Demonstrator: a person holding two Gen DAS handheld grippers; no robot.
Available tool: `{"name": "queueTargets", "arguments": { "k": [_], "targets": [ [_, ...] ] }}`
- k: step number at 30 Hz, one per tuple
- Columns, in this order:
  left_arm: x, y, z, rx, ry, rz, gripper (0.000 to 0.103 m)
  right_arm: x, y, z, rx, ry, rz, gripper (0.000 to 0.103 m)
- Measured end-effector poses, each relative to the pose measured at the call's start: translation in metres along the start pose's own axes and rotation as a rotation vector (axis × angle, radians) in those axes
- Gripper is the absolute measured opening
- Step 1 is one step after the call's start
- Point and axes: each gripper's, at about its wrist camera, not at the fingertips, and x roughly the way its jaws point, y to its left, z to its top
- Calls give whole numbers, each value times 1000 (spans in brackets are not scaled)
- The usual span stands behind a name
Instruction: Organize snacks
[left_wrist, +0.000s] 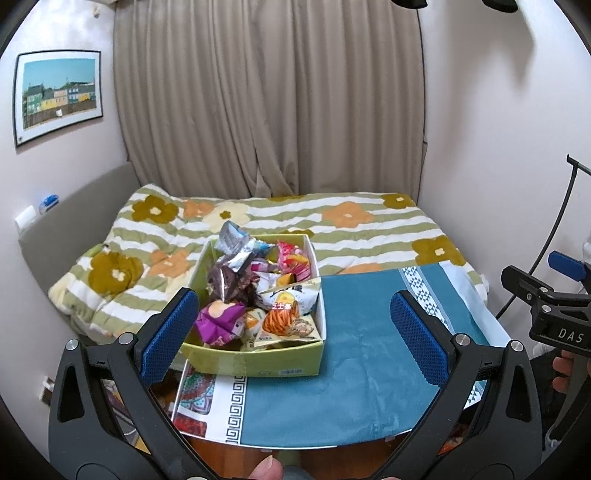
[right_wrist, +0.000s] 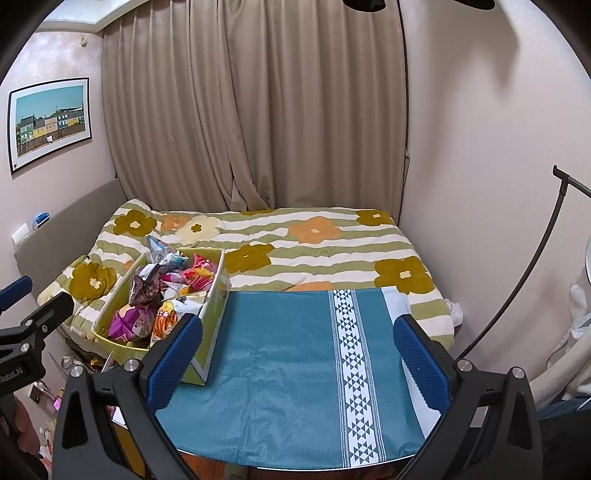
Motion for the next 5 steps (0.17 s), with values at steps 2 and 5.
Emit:
{"name": "queueTargets", "arguments": {
  "k": [2,5],
  "targets": [
    [1,1,-1,-5,6,-9,103,-1,2,1,-8,-2,2,103],
    [0,4,-1,-5,-1,-2,103,0,4,3,-12,-2,7,103]
  ]
}}
